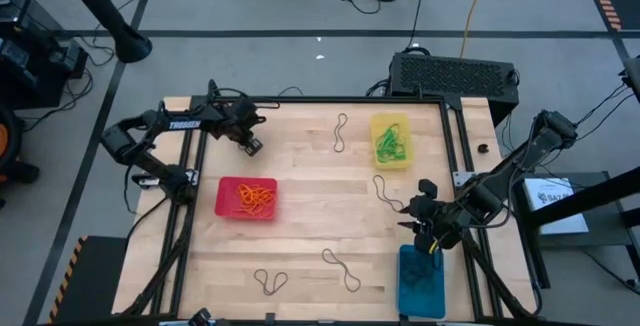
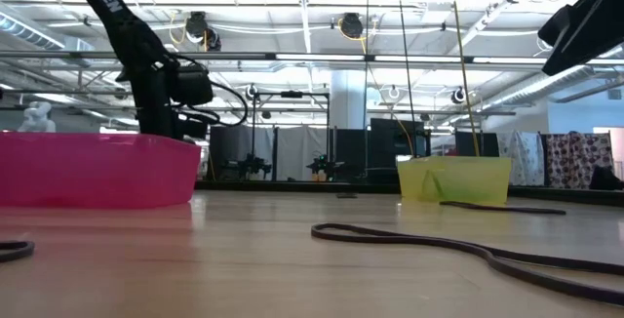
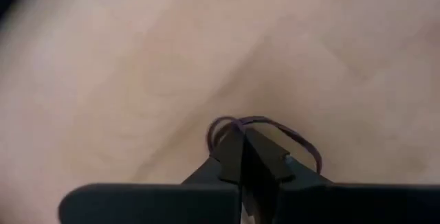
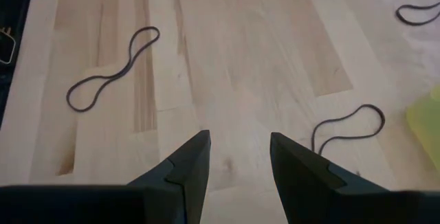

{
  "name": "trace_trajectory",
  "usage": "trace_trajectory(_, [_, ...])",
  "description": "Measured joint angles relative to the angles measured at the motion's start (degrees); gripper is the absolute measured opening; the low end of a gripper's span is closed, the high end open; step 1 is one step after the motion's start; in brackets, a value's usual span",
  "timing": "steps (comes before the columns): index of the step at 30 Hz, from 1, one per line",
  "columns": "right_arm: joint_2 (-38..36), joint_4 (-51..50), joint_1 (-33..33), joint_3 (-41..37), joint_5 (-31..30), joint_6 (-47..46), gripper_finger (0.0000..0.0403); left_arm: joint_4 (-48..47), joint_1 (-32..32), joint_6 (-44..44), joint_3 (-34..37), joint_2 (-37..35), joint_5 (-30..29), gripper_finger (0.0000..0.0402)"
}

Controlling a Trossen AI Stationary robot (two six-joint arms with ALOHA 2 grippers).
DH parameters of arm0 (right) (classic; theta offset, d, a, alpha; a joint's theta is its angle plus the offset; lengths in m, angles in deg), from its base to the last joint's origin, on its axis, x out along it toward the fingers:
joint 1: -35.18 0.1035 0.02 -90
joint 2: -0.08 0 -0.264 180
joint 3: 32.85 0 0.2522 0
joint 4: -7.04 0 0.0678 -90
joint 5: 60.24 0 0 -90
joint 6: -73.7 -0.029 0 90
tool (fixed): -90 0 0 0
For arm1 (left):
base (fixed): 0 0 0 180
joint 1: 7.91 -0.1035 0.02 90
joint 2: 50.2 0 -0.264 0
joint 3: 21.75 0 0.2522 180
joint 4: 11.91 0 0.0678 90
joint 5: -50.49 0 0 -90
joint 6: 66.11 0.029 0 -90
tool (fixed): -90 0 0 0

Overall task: Sort rubber bands into baskets
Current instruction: Put the violet rubber band into the blue bin

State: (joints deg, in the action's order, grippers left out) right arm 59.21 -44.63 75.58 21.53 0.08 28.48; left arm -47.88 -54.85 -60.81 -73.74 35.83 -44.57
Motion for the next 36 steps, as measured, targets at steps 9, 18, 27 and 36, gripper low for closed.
trace_trajectory(9, [0.00, -0.07, 0.00, 0.00, -0.41, 3.25, 0.0146, 0.39, 2.01, -0.49, -0.34, -13.63, 6.33, 0.0004])
trace_trajectory(18, [0.00, -0.17, -3.51, 0.00, -0.58, 8.57, 0.0146, 9.54, 12.50, -8.35, -0.02, -24.89, 27.25, 0.0003])
trace_trajectory(27, [0.00, -0.05, -8.15, 0.00, -0.58, 15.95, 0.0146, 26.81, 31.75, -12.52, 0.27, -20.33, 26.58, 0.0002])
trace_trajectory(36, [0.00, -0.04, -13.44, 0.02, -1.48, 20.31, 0.0146, 55.16, 44.64, -10.86, -1.88, -4.65, 27.22, 0.0002])
